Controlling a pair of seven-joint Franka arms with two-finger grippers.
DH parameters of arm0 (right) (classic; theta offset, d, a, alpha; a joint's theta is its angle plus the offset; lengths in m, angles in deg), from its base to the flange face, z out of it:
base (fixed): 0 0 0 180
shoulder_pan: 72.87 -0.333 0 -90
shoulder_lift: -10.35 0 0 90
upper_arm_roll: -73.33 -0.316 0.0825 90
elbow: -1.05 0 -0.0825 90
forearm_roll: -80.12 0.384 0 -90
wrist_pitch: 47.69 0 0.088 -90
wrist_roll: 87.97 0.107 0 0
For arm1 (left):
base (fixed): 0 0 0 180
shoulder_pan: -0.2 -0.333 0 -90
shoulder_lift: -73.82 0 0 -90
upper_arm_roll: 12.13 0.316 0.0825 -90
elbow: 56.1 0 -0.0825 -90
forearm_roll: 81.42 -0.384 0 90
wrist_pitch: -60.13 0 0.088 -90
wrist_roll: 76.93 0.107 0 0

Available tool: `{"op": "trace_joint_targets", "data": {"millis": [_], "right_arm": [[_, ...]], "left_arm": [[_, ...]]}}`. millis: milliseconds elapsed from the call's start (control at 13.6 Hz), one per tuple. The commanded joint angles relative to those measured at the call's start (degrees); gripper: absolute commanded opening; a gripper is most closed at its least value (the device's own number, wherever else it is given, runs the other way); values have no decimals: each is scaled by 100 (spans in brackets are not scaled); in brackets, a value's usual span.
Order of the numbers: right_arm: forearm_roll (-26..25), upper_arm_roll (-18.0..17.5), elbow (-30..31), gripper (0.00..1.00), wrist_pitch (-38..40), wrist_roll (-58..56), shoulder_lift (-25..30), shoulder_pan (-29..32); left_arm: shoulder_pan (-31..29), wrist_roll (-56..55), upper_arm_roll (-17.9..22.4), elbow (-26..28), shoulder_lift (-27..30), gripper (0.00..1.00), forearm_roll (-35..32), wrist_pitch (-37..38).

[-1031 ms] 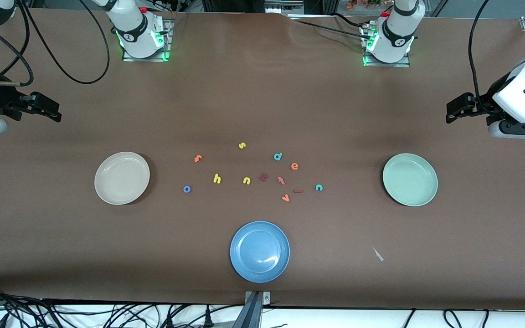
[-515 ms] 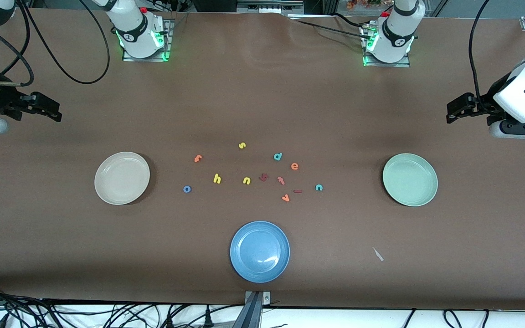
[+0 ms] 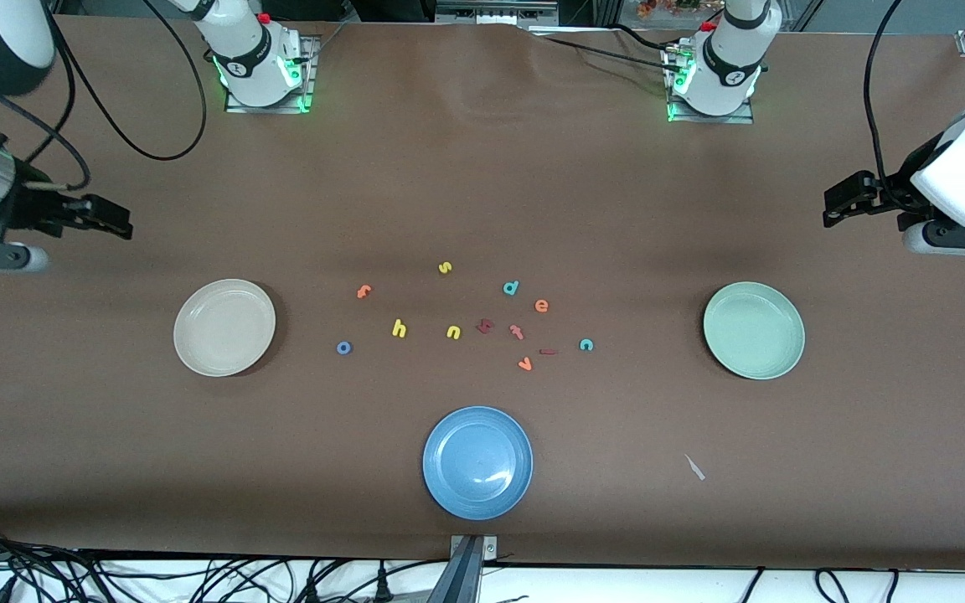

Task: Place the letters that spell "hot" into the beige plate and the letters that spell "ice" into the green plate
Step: 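Grasp the orange 3 with the right gripper while the left gripper grasps the cyan c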

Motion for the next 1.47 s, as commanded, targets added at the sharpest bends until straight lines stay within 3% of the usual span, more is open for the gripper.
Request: {"op": "trace_joint_targets", "data": {"millis": [0,221,368,663,957,1105,1399], "right_arm": [[-9,-34,-82,100,-16,40,-654,-144],[53,-43,-21,100,-94,137,-787,-214],[184,-51,250,100,-418,1090,-796,-373],[220,-490,1128,100,-1165,2534,-630,-444],[202,-1034,2218,100,-2473,4000,-401,-444],[150,-1264,2500,100,-2949,4626,-436,-452],[149,-1335,2993,100,-4038,5434,-672,-741]], "left_arm": [[-3,60,-22,-84,-33,100,-73,20],[76,59,-31,-84,-357,100,49,-15],[129,51,-48,-84,-761,100,146,-391],[804,7,-57,-93,-1982,100,77,-1490],[981,42,-84,-101,-2862,100,181,-2430],[1086,-19,-189,-154,-3117,100,628,-2599],[1473,-89,-180,-233,-3452,100,630,-2774]]}}
